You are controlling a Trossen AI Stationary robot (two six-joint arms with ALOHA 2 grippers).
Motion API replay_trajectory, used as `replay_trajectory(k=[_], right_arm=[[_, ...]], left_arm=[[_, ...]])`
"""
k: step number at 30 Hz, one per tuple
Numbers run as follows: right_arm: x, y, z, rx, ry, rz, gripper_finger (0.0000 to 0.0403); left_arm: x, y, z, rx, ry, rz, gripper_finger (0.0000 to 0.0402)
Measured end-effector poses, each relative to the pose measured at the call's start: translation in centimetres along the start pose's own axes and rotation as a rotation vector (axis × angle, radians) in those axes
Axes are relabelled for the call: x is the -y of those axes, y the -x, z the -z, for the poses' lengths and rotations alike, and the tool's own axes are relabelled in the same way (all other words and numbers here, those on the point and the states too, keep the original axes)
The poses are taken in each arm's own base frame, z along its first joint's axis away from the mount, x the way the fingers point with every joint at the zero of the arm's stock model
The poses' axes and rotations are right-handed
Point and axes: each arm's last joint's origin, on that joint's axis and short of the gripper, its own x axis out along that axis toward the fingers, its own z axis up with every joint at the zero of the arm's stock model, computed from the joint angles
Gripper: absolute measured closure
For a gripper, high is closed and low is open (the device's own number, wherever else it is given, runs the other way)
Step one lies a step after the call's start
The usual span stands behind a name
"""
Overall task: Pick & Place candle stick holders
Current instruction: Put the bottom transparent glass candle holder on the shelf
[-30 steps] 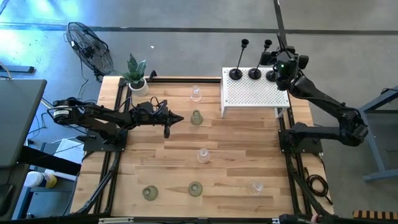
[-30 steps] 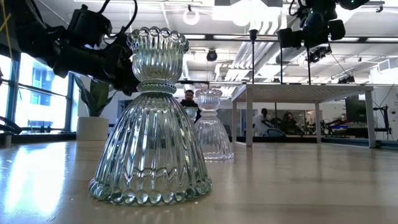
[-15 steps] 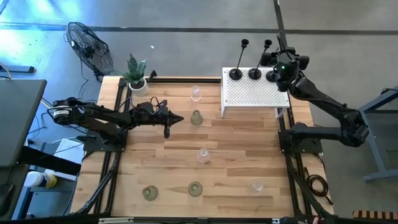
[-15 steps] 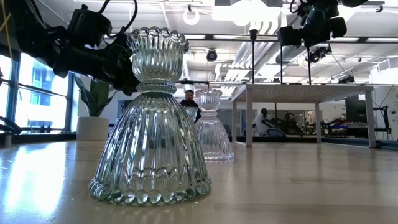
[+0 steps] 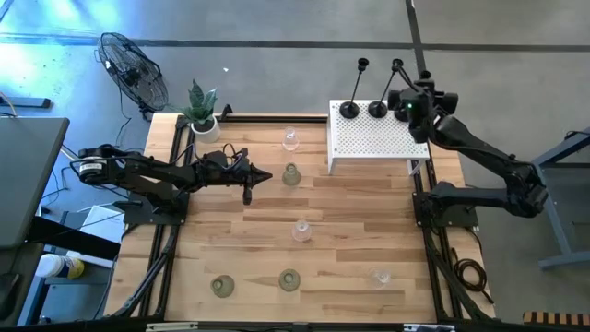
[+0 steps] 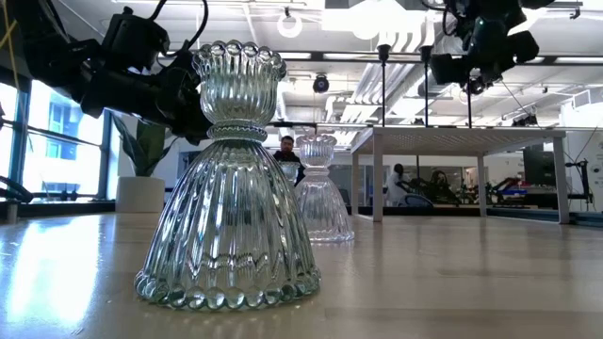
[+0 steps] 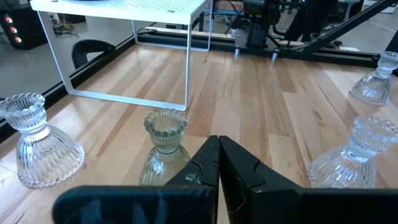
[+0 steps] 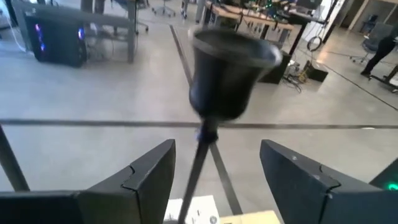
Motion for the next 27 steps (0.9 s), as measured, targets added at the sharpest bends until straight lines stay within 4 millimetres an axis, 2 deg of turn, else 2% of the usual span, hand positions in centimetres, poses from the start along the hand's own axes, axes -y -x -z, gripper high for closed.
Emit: replay_trajectory(k=[5, 9, 12, 17, 21, 27], right_arm=[[0.4, 1.4, 0.2, -0.010, -0.007, -0.064, 0.0179], [1.0, 3.1, 0.2, 0.007, -0.001, -0.103, 0.0203], [1.4, 4.5, 0.3, 0.017, 0.005, -0.155, 0.0238], [1.6, 6.4, 1.1, -0.001, 0.023, -0.264, 0.0319], [1.0, 8.3, 1.9, -0.055, 0.053, -0.460, 0.0388], [-0.6, 12.5, 2.9, -0.117, 0.128, -0.883, 0.0395]], left_arm=[[0.0, 0.0, 0.0, 0.000, 0.000, 0.000, 0.0401], [0.0, 0.0, 0.0, 0.000, -0.001, 0.000, 0.0401], [0.0, 0.0, 0.0, 0.000, -0.001, 0.000, 0.0401], [0.0, 0.0, 0.0, -0.001, -0.001, 0.000, 0.0401], [0.0, 0.0, 0.0, 0.000, -0.001, 0.000, 0.0401], [0.0, 0.0, 0.0, 0.003, -0.017, 0.000, 0.0401]])
